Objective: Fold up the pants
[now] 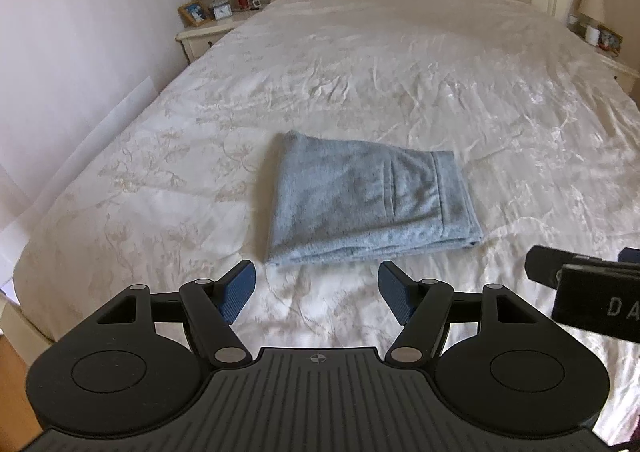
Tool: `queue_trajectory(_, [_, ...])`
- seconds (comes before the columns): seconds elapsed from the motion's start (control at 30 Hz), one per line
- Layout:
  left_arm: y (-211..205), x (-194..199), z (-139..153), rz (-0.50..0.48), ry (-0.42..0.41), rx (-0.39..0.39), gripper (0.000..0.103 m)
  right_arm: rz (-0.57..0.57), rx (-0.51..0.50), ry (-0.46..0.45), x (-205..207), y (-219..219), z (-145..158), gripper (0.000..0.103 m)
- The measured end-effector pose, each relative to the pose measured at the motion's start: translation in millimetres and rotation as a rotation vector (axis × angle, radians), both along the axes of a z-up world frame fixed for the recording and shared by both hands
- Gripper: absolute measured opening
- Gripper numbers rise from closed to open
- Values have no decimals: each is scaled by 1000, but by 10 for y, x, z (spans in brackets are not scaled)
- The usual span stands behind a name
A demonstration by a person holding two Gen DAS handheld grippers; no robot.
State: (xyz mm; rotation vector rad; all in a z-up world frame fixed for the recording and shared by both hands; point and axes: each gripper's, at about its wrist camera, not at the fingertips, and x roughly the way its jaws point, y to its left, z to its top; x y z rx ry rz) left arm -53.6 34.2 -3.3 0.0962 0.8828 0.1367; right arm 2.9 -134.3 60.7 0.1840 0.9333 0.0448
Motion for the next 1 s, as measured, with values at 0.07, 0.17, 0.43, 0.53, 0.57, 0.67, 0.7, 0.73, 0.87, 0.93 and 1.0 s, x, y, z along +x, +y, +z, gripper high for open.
queue_trajectory(0.07, [2,-11,-9,4,7,-8,66,3,17,-3,-10,-23,-2,103])
queue_trajectory(0.17, [-9,-17,-17,13,14,1,66,10,31,-10,-25,-32,-1,103])
queue_trajectory(0.43, [-54,3,-70,8,65,-5,66,11,64,2,-30,-19,-41,103])
queue_trajectory(0.53, [-43,11,-99,8,90,-20,66,6,73,19,-7,-15,-65,103])
queue_trajectory(0.57, [-32,16,-110,12,97,-25,66,7,76,27,4,-15,-78,103])
queue_trajectory(0.67, [10,24,-135,19,118,-49,66,6,81,46,32,-11,-113,103])
queue_trajectory(0.7, [17,27,-142,23,121,-51,66,7,82,50,40,-7,-121,103])
queue_trajectory(0.73, [20,32,-148,27,124,-48,66,9,82,55,49,-2,-130,103])
queue_trajectory(0.87, [36,66,-167,31,133,-50,66,13,84,71,76,13,-169,103])
queue_trajectory(0.93, [52,82,-178,34,138,-53,66,16,84,79,88,14,-185,103])
queue_trajectory(1.0, [70,101,-190,33,143,-54,66,13,84,86,104,17,-200,103])
